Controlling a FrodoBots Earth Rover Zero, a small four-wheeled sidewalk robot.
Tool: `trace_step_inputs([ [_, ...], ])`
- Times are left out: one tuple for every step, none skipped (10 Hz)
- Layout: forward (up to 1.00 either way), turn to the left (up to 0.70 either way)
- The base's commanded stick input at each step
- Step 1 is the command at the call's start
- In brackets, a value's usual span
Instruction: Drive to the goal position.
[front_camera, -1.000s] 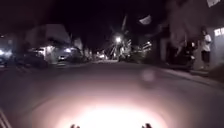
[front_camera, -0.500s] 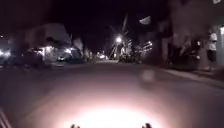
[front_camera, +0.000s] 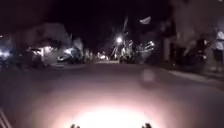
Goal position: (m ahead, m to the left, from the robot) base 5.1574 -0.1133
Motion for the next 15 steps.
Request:
trace_step_inputs([
  [0.70,0.00],
  [0.70,0.00],
  [0.70,0.00],
  [0.70,0.00],
  [0.70,0.00],
  [0.70,0.00],
  [0.70,0.00],
  [0.70,0.00],
  [0.70,0.00],
  [0.70,0.00],
  [0.70,0.00],
  [0.70,0.00],
  [0.70,0.00],
  [0.70,0.00],
  [0.70,0.00],
])
